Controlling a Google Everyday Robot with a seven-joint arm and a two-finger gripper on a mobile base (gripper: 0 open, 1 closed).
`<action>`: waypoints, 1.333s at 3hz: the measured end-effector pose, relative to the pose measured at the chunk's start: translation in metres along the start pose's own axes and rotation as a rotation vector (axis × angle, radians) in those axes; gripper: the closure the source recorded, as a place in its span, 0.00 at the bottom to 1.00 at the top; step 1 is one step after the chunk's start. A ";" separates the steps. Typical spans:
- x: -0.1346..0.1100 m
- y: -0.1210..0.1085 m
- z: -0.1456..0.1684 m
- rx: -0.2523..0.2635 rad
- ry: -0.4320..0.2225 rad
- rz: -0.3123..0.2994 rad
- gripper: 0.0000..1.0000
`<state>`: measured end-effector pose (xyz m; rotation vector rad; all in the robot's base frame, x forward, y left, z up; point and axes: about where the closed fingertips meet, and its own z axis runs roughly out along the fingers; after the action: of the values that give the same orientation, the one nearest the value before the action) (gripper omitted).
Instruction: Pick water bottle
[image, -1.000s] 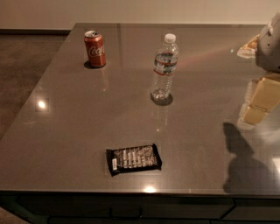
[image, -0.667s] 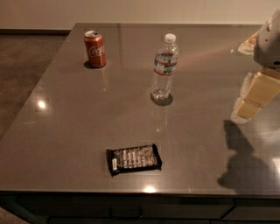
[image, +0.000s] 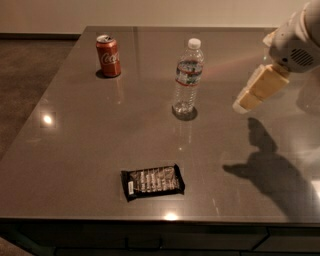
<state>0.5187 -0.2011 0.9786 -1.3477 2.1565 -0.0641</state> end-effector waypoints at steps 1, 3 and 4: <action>-0.026 -0.031 0.022 0.044 -0.111 0.045 0.00; -0.077 -0.056 0.075 -0.022 -0.242 0.101 0.00; -0.094 -0.049 0.091 -0.084 -0.276 0.104 0.00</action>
Offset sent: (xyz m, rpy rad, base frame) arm 0.1284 0.0502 -0.0030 0.2765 -0.1153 -0.0154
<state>0.6334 -0.1225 0.9626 -1.2095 2.0084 0.2414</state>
